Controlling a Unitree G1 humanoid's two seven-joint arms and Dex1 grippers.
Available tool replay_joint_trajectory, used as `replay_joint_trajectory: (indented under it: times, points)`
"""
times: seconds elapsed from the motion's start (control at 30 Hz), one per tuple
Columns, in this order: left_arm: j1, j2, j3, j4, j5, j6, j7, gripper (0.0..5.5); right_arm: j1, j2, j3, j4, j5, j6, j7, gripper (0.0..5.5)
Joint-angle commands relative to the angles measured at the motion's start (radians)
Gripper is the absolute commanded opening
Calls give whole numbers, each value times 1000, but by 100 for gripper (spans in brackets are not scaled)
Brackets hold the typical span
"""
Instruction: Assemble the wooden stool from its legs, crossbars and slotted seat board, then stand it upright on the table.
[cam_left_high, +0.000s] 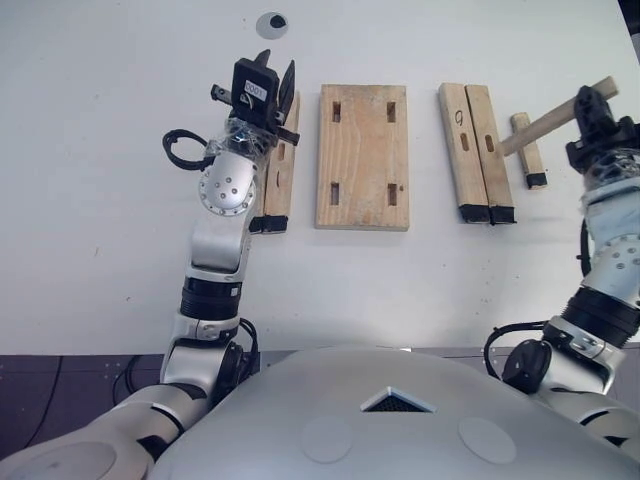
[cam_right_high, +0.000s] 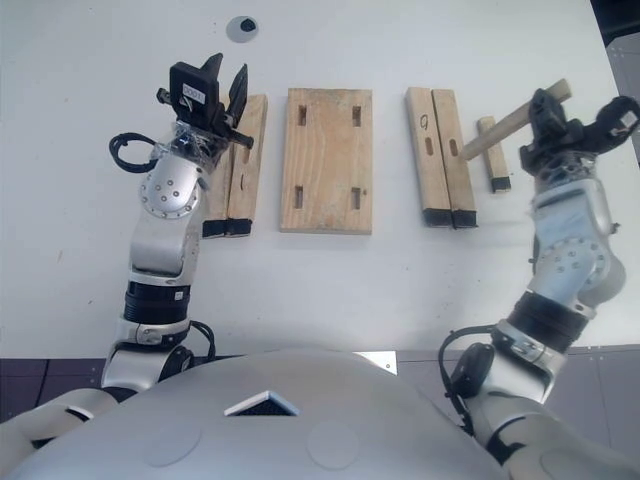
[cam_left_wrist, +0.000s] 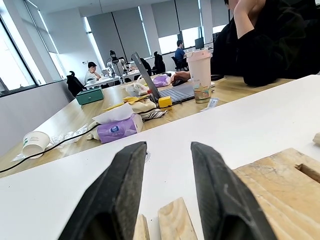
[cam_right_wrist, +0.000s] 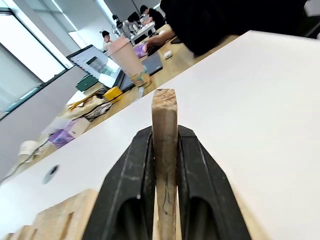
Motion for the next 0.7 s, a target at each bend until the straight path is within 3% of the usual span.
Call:
replay_joint_trajectory:
  times: [0.03,0.53,0.7]
  points:
    - [-8,-1,4,17,-3,13,-4,160,-31,19,26,17,-17,-37,10,38]
    - [-23,0,-3,36,-1,4,-32,160,-3,41,96,166,-124,-169,45,38]
    - [-20,2,0,36,-1,3,-32,160,48,-20,224,142,-353,-320,60,38]
